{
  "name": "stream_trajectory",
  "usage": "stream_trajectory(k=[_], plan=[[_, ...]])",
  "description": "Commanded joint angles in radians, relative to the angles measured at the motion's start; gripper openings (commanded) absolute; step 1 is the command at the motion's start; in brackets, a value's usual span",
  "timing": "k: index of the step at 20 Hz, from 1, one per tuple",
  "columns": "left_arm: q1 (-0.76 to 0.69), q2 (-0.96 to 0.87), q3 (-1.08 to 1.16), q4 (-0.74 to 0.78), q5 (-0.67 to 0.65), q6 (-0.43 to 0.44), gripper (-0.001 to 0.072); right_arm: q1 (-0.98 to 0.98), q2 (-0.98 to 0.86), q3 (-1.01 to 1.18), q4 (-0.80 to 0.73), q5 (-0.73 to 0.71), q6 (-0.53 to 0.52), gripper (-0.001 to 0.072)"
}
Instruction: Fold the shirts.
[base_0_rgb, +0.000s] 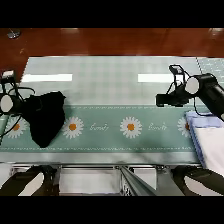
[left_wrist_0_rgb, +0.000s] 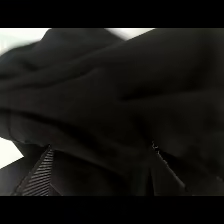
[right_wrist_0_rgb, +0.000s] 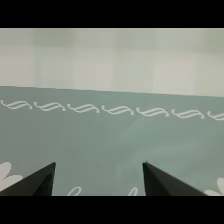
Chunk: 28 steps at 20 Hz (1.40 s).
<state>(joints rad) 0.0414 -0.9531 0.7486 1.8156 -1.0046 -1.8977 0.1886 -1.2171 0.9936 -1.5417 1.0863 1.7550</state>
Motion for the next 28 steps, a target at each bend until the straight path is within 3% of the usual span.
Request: stream_trajectory(k=[1,5,6,7,8,11,15,21,28], plan=[[0.056,-0.109,-0.047,-0.074,0.057,-0.026,0.07,0.0,-0.001,0.0,0.068,-0.034,-0.001,0.0621],[0.056,-0.241,-0.046,-0.229,0.052,0.032,0.0695,0.0,0.0,0.0,0.105,-0.05,-0.001,0.0621],[0.056,-0.251,-0.044,-0.248,0.053,0.031,0.0604,0.0,0.0,0.0,0.105,-0.046,-0.001,0.0621],[0.056,-0.251,-0.04,-0.267,0.056,0.042,0.0206,0.0,0.0,0.0,0.105,-0.04,-0.001,0.0621],[0.056,-0.248,-0.023,-0.293,0.054,0.086,0.0024,0.0,0.0,0.0,0.106,-0.033,-0.001,0.0621],[0.05,-0.206,0.111,-0.485,0.007,0.285,0.0022,0.0,0.043,0.0,0.109,-0.036,0.0,0.062],[0.014,-0.035,0.347,-0.726,0.049,0.367,0.0022,0.0,0.225,0.0,0.046,-0.058,0.049,0.0621],[-0.089,0.066,0.668,-0.913,0.059,0.398,0.0022,0.0,0.499,0.0,0.032,-0.047,0.087,0.062],[-0.321,-0.011,0.956,-1.006,0.273,0.398,0.0022,0.0,0.682,0.0,0.032,-0.007,0.111,0.062]])
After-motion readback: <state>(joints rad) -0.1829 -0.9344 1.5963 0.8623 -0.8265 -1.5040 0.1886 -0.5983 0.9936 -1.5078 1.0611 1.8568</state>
